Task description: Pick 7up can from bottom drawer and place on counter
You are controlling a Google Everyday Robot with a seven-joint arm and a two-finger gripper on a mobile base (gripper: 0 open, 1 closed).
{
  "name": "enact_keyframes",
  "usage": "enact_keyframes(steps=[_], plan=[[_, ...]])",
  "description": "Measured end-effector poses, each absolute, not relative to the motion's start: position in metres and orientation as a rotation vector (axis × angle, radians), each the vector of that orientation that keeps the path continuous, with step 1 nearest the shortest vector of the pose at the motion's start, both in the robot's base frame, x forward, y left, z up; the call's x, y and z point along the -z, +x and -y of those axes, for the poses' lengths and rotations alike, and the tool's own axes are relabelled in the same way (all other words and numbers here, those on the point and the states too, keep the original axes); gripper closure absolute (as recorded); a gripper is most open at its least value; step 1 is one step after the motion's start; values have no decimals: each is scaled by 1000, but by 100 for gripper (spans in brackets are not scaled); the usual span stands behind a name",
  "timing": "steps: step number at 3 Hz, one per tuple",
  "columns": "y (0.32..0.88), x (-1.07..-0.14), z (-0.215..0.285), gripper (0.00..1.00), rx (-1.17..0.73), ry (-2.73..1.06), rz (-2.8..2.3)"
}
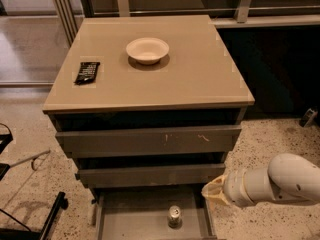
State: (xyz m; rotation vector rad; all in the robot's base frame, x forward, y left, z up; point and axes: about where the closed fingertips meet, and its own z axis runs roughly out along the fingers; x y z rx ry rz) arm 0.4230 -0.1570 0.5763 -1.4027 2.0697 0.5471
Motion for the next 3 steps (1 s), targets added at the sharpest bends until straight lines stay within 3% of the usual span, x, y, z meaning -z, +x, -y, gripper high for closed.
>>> enact_keyframes(steps=[3], plan=[[424,-525,153,100,-553,-1404,-2062]])
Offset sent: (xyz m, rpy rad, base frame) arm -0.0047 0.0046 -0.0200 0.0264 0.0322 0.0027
